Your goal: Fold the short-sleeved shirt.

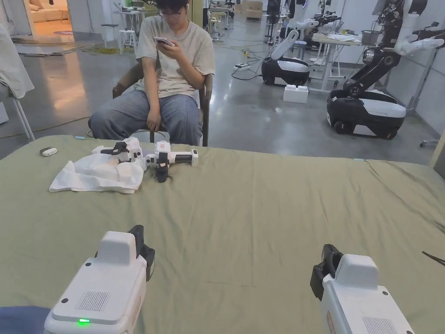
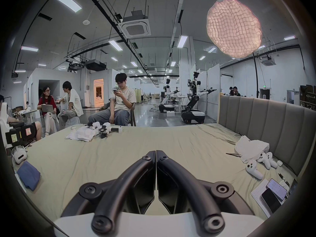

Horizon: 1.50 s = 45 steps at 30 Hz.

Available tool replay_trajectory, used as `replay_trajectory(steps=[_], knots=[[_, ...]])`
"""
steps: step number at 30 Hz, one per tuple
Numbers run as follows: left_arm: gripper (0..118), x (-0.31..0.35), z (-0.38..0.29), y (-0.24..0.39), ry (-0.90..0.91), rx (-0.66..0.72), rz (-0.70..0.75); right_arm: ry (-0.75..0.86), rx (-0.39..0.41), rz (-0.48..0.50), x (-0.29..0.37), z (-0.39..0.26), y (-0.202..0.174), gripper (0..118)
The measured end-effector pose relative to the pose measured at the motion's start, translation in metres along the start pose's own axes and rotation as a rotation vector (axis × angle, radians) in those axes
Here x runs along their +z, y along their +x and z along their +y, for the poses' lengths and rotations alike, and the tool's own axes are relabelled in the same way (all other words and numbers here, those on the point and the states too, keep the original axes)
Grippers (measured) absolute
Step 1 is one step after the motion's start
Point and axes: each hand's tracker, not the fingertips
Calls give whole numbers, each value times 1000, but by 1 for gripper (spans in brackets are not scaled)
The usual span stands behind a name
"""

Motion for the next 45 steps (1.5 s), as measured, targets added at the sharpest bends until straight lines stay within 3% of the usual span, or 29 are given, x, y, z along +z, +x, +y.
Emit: replay_trajectory(steps=[10, 12, 14, 15, 17, 20, 24, 28, 34, 38, 45], knots=[[4, 3, 7, -2, 6, 26, -6, 7, 21, -3, 3, 4, 0, 3], [24, 4, 8, -3, 8, 30, -16, 3, 21, -12, 3, 4, 0, 31], [60, 4, 7, -2, 5, 35, -19, 2, 16, -20, 1, 3, 0, 72], [70, 3, 7, -4, -1, 40, -21, 0, 14, -23, 1, 2, 0, 79], [78, 3, 5, -5, 0, 55, -21, 1, 9, -29, 0, 2, 1, 81], [80, 4, 5, -6, 13, 62, 0, 16, 12, -26, 0, 1, 2, 81], [89, 3, 5, -8, 7, 70, 11, 16, -7, -11, 0, 1, 4, 93], [98, 2, 5, -14, 8, 99, 1, 21, -7, -15, -1, 3, 4, 97], [102, 0, 7, -18, 25, 111, -1, 11, 6, -57, -6, 6, 2, 99], [104, 1, 7, -18, 65, 94, 2, 21, -34, -31, -7, 9, 7, 99], [108, -1, 7, -19, 73, 104, -10, -34, -122, -69, -15, 16, 11, 99]])
